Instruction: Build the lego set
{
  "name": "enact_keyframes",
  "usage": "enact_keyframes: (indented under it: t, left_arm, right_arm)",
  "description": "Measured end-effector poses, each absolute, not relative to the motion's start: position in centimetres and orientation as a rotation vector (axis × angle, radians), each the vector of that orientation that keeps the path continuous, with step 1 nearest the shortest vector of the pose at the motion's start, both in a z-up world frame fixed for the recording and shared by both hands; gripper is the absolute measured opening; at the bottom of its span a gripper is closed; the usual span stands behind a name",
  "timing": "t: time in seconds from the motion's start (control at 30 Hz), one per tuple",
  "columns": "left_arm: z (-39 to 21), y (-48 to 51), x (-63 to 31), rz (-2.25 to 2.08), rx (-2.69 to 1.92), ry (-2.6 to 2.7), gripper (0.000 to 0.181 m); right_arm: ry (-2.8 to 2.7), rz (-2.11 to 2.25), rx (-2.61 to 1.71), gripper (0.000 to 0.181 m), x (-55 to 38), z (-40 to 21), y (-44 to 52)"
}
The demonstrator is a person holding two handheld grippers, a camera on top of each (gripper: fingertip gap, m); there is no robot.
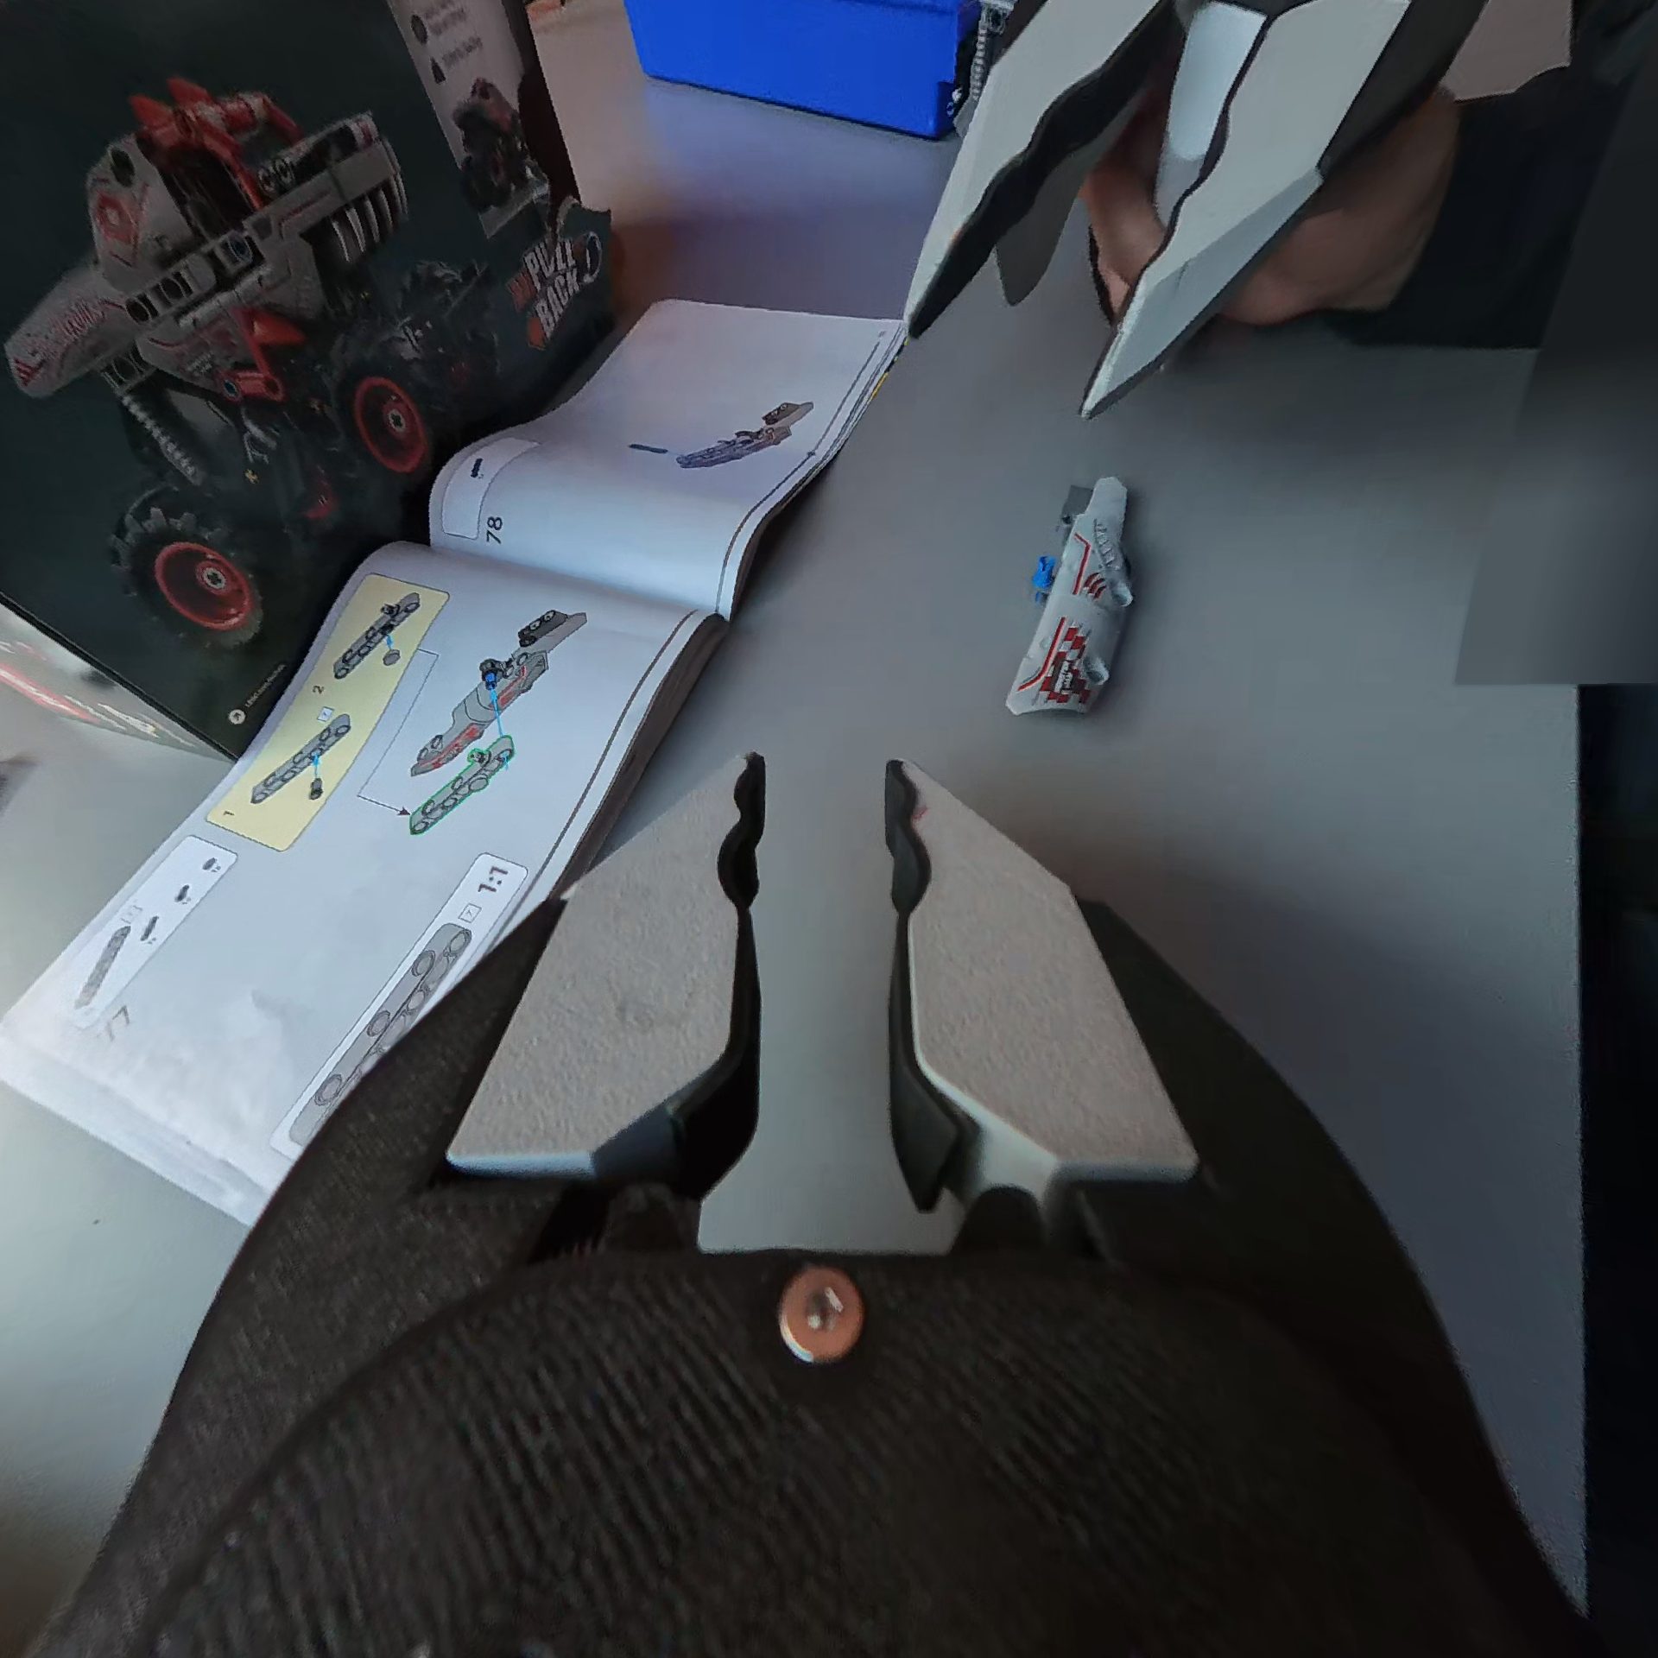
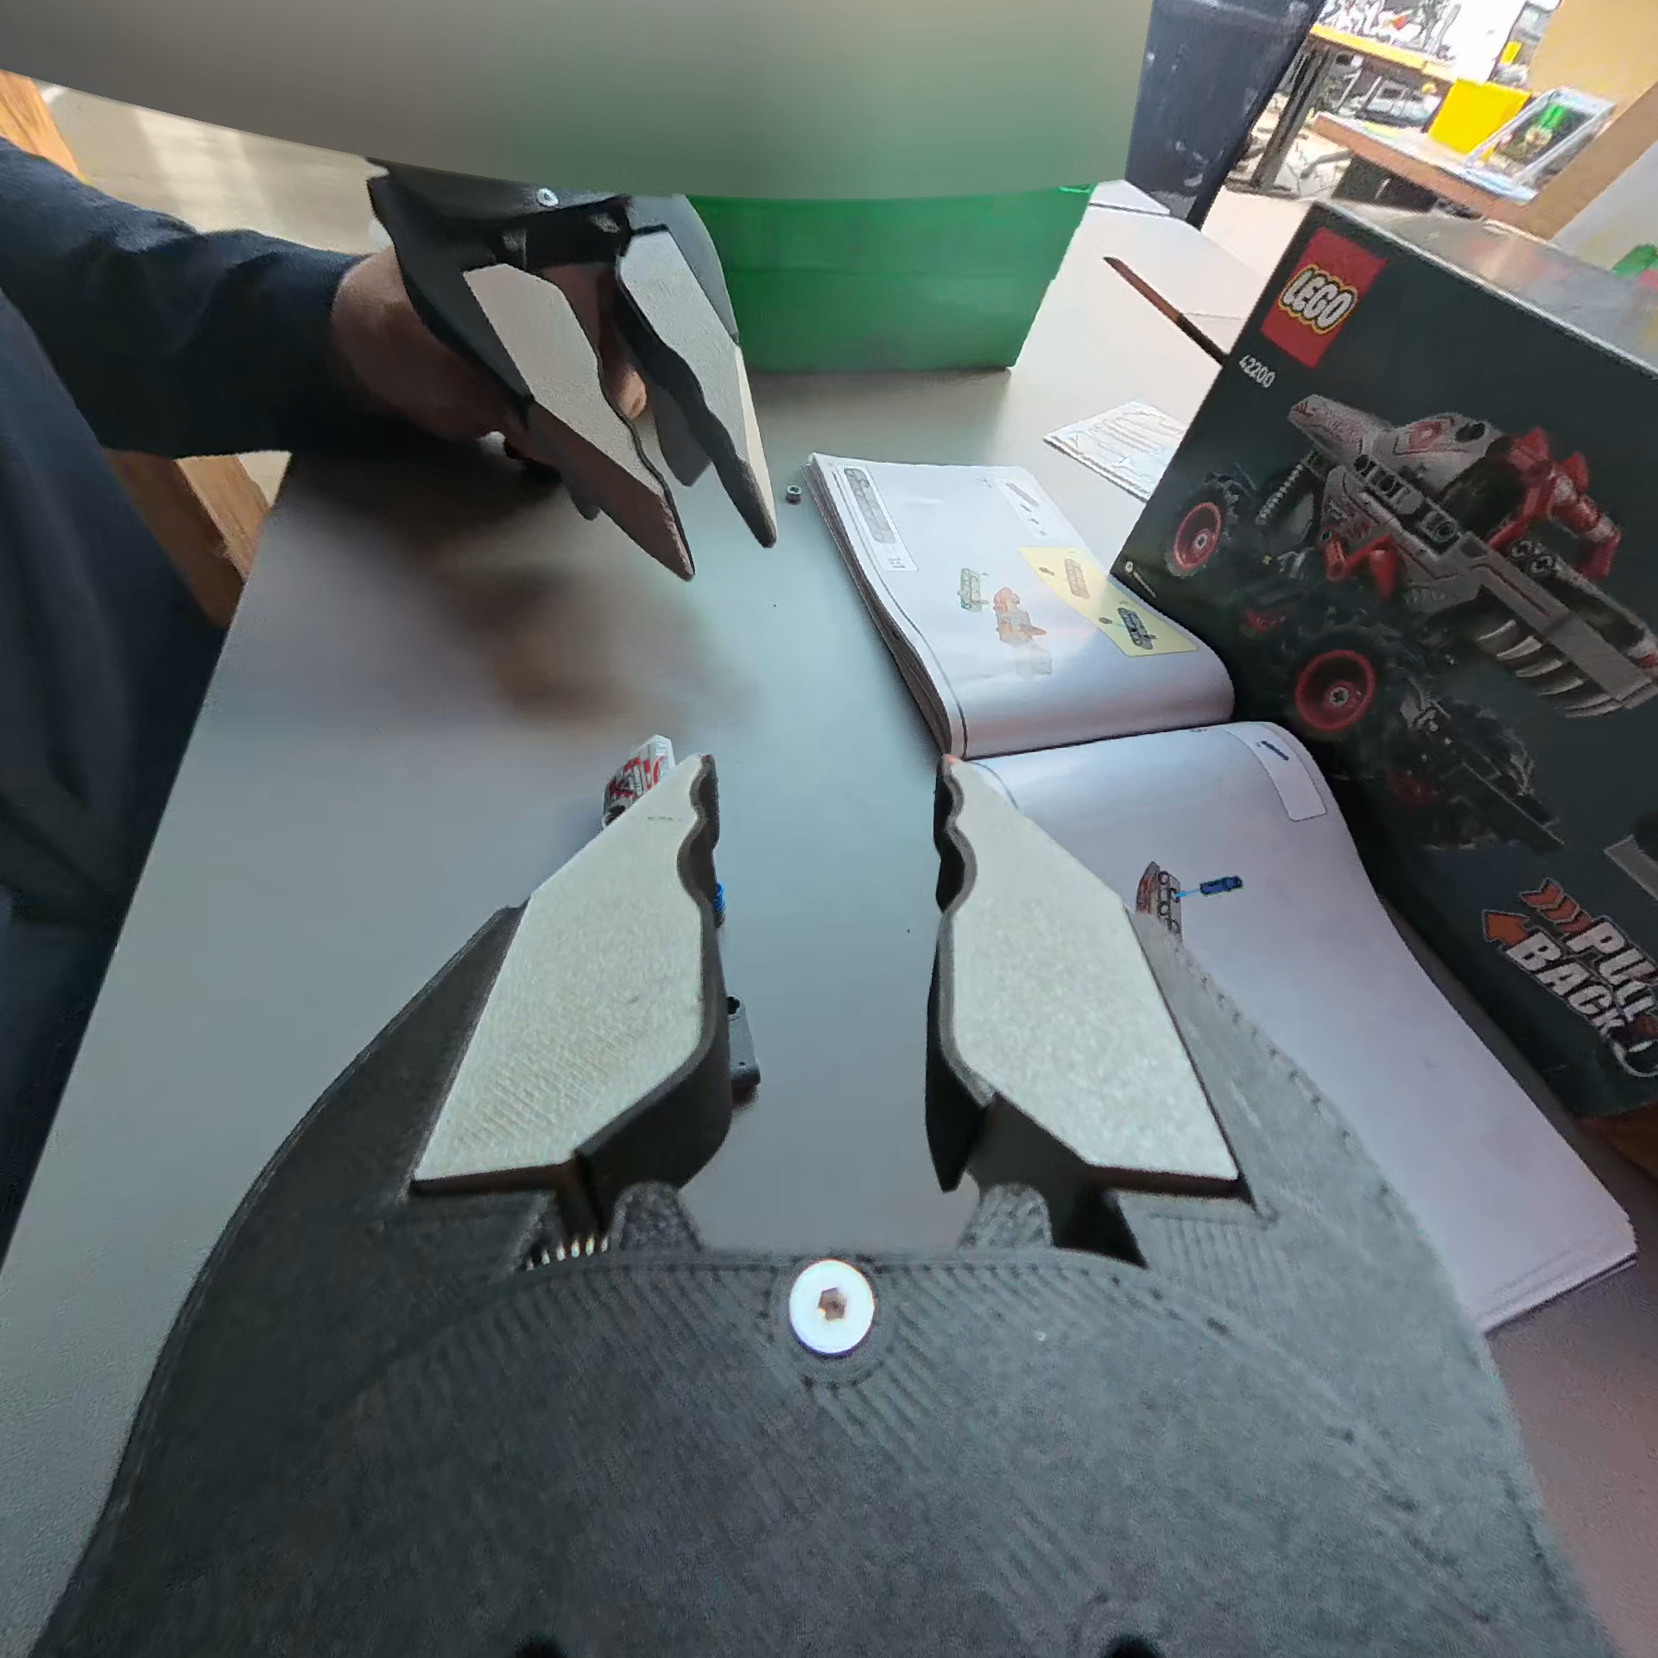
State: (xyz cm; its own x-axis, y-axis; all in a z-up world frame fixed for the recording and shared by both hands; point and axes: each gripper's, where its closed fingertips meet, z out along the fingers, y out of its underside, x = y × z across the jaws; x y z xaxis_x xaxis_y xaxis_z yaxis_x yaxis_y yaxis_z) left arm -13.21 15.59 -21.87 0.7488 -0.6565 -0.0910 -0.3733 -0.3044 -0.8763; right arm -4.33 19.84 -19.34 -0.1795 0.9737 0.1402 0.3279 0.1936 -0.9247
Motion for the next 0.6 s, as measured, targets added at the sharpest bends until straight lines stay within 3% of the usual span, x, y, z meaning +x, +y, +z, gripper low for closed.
enact_keyframes:
  t: [0.03, 0.27, 0.47, 0.6]
  left_arm:
    - [-21.5, 15.4, -13.2, -0.332, -1.897, 0.791, 0.024]
    - [-16.6, 9.7, -13.8, -0.362, -1.595, 0.636, 0.007]
    - [-17.6, 10.0, -14.0, -0.290, -1.660, 0.648, 0.025]
    - [-18.6, 10.0, -13.1, -0.214, -1.681, 0.743, 0.025]
  right_arm:
    - [-1.652, 0.992, -1.246, 0.045, -4.2, -19.2, 19.8]
    - [-1.635, 0.893, -1.244, 0.041, -3.5, -19.4, 20.2]
    - [-1.613, 0.929, -1.289, 0.040, -4.1, -19.6, 20.6]
    - [-1.585, 0.898, -1.314, 0.039, -3.8, -19.8, 21.5]
